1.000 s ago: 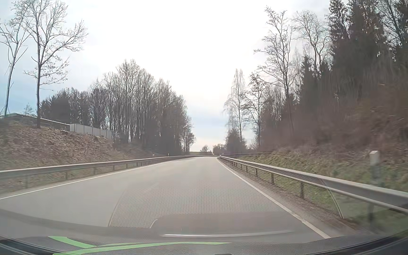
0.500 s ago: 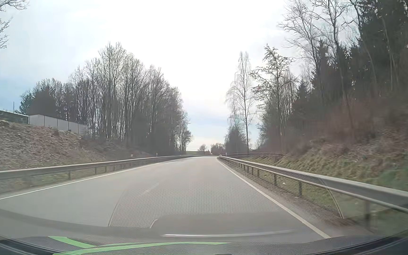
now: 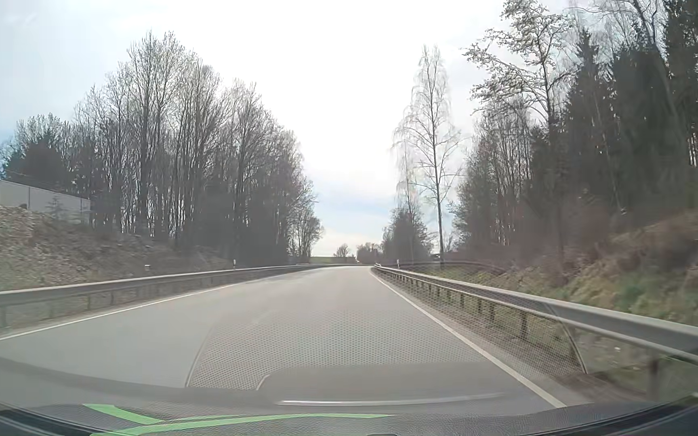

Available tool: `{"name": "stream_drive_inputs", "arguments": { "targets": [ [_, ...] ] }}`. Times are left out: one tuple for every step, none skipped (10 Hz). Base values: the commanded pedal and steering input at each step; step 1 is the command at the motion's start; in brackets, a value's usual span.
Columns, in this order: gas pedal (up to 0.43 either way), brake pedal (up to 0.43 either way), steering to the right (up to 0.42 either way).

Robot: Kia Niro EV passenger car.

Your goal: Follow the waypoints while adhering to traffic rules and regulations

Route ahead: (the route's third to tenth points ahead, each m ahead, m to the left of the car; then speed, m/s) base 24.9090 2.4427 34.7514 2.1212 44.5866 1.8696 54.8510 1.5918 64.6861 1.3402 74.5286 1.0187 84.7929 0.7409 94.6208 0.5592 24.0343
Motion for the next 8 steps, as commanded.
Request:
{"name": "stream_drive_inputs", "arguments": {
  "targets": [
    [0.311, 0.000, 0.001],
    [0.311, 0.000, 0.001],
    [0.311, 0.000, 0.001],
    [0.311, 0.000, 0.002],
    [0.311, 0.000, 0.001],
    [0.311, 0.000, 0.002],
    [0.311, 0.000, 0.004],
    [0.311, 0.000, 0.005]
  ]
}}
